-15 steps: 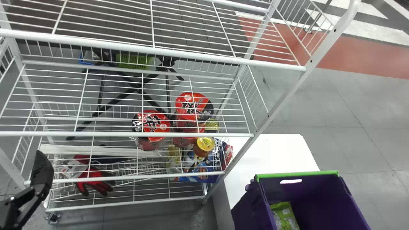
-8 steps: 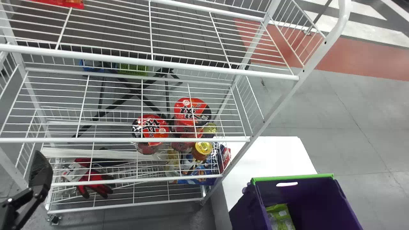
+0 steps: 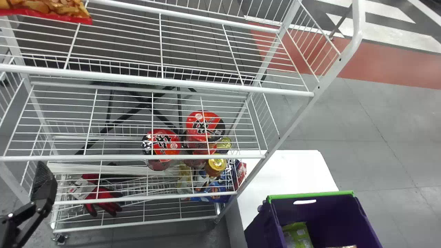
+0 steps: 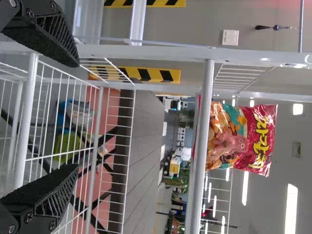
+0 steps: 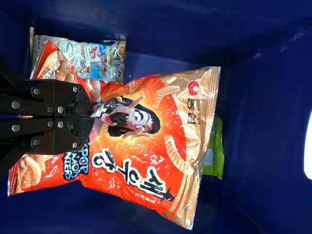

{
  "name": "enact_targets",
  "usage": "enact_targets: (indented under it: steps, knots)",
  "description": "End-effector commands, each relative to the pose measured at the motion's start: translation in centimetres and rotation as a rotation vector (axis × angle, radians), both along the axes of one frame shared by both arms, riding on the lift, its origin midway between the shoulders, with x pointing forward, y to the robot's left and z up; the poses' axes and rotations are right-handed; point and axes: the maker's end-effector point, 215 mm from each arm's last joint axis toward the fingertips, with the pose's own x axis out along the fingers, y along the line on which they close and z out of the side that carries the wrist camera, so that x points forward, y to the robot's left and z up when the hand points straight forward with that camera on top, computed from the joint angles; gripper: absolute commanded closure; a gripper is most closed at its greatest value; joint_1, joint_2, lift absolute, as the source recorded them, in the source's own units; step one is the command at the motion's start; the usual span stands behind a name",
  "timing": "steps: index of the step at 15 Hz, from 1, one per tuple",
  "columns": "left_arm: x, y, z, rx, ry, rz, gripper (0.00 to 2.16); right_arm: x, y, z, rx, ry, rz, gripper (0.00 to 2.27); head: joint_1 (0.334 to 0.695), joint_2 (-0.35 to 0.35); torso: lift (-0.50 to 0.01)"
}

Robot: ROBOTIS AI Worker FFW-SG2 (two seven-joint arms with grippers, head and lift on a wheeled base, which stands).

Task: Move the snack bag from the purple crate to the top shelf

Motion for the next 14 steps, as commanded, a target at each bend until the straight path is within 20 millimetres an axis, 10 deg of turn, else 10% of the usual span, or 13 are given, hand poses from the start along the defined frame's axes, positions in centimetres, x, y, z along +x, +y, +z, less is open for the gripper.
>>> enact_targets:
  steps: [1, 14]
  knots:
    - [0.0, 0.0, 0.2, 0.001, -0.004, -0.001, 0.08, 0.2, 0.1, 0.0, 0.002, -0.004, -0.001, 1.53, 0.695, -0.350, -0.226]
    - [-1.3, -0.8, 0.8, 0.022, -0.011, -0.007, 0.07, 1.5, 0.9, 0.5, 0.009, -0.031, 0.018, 1.53, 0.695, -0.350, -0.173]
